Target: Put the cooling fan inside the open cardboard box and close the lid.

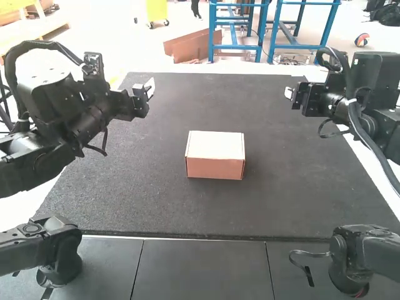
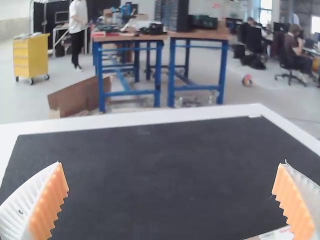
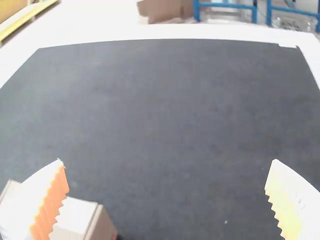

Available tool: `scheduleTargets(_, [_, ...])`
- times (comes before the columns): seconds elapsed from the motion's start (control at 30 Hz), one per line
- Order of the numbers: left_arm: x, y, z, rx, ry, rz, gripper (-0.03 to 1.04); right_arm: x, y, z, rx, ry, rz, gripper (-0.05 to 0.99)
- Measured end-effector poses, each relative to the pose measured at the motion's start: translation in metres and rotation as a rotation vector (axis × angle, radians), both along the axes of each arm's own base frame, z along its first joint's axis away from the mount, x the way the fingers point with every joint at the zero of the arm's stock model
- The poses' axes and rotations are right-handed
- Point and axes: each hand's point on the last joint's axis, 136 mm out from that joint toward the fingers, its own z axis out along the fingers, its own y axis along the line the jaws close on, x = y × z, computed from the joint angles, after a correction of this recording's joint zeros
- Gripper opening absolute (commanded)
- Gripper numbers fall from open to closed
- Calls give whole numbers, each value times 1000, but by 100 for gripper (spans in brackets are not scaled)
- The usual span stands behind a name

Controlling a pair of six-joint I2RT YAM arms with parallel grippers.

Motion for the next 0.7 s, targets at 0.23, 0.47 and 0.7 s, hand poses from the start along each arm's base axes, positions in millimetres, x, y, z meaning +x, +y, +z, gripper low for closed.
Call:
scheduleTargets(0.23, [-20,15,-17,-3,-32,23,97,-17,-7,-13,7,-37,-23,91])
scheduleTargets(0.47, [-30,23,-29,10,-72,36,97,-33,-12,-7,28,-144,-33,91])
scheduleTargets(0.7, [-37,24,-36,7,-110,23,97,-52,-15,-10,34,-224,-32,91])
